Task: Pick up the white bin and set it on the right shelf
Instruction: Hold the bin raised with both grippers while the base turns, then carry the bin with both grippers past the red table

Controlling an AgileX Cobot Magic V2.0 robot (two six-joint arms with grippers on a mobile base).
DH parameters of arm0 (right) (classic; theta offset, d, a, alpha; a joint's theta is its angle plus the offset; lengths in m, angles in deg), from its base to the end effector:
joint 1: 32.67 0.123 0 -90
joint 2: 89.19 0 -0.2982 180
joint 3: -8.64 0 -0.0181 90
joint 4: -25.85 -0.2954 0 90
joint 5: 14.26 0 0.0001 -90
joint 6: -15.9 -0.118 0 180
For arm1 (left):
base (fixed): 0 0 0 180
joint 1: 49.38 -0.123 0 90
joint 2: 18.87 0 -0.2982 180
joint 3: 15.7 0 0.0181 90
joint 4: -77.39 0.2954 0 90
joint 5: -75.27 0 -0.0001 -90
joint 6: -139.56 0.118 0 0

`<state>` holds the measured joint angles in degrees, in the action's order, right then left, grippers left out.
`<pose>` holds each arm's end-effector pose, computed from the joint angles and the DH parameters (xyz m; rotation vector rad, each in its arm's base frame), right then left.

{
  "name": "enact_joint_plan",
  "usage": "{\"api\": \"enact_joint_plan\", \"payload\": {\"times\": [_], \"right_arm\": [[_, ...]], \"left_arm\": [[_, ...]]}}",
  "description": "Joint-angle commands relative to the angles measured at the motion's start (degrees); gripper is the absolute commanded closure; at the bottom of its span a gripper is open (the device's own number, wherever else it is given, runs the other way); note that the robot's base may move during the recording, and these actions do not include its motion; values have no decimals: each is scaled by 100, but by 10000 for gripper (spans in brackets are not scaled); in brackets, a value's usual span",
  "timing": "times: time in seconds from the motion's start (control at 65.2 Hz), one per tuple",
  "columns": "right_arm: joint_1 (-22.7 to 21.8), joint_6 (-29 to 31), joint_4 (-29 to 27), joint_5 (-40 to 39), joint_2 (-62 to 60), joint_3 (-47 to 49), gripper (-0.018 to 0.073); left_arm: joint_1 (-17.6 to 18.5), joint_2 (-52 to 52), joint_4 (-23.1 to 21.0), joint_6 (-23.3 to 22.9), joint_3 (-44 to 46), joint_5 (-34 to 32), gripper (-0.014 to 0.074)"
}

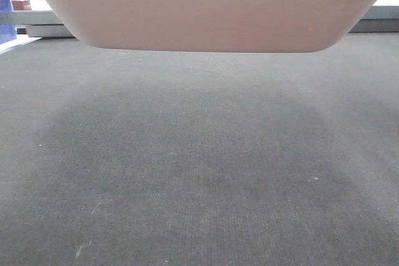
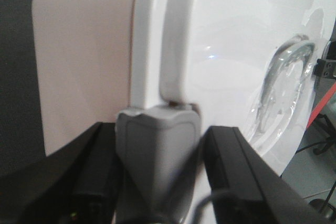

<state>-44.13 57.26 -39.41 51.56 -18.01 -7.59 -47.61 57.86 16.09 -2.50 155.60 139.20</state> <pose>0.2628 0.0465 0.3938 -0.2865 2.0586 0.9761 0.2772 -0.1016 0.4082 0.4932 2.0836 -1.0397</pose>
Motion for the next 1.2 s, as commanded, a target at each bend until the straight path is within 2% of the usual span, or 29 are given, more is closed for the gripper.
{"api": "enact_joint_plan", "payload": {"times": [0.0, 1.181], "right_arm": [[92, 59, -1080, 756, -172, 225, 231], [92, 59, -1080, 715, -153, 225, 231]], "left_arm": [[133, -176, -925, 25, 204, 218, 420], [133, -176, -925, 25, 204, 218, 420]]}}
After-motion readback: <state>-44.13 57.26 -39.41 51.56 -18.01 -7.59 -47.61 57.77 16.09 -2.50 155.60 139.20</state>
